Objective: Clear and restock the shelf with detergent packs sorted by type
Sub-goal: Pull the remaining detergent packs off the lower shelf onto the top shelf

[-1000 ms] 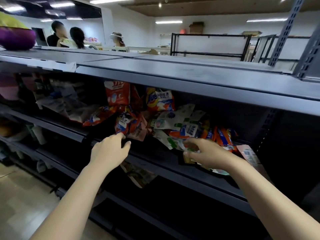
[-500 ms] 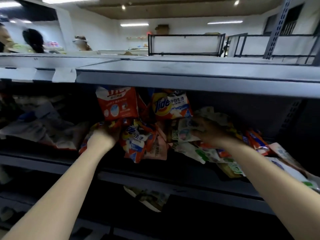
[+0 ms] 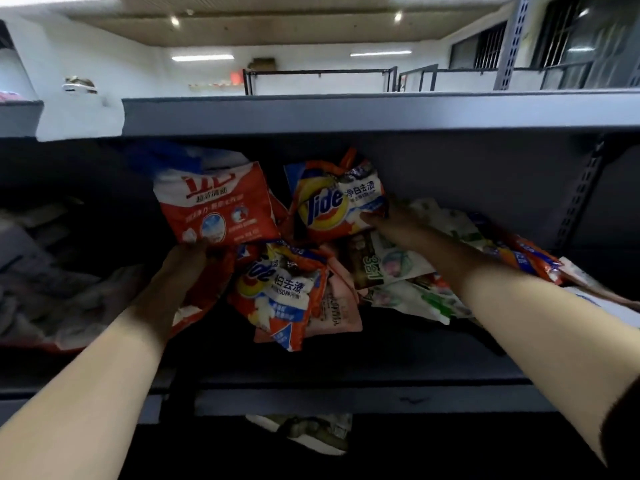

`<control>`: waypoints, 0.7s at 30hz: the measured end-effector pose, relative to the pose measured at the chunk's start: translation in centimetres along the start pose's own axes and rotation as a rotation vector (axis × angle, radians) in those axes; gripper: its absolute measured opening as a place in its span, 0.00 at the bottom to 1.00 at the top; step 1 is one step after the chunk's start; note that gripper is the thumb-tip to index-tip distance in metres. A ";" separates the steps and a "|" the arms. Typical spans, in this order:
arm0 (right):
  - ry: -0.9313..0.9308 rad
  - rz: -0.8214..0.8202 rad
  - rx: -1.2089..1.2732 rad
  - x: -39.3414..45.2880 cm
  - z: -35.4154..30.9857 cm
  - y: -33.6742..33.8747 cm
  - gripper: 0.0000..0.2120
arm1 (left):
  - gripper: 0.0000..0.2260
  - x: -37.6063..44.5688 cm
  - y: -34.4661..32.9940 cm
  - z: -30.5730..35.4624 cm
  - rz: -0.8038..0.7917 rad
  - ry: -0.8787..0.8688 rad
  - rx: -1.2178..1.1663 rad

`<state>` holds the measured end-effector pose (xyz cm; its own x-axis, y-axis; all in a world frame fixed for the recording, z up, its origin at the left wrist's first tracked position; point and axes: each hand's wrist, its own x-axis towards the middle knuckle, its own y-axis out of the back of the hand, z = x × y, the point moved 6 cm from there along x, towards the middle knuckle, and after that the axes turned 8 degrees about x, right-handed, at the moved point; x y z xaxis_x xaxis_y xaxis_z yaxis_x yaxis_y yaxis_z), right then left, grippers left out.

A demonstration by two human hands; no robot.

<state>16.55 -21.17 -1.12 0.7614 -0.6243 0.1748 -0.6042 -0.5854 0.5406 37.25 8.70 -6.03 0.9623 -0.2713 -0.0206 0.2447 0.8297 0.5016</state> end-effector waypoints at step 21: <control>-0.053 0.451 0.661 0.9 -0.7 0.8 0.23 | 0.20 0.5 3.5 3.9 0.278 -0.116 -0.427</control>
<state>16.95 -21.84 0.04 0.4085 -0.8878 0.2119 -0.8778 -0.4458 -0.1754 38.10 9.52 -0.90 0.9843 -0.0449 0.1709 0.0321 0.9966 0.0765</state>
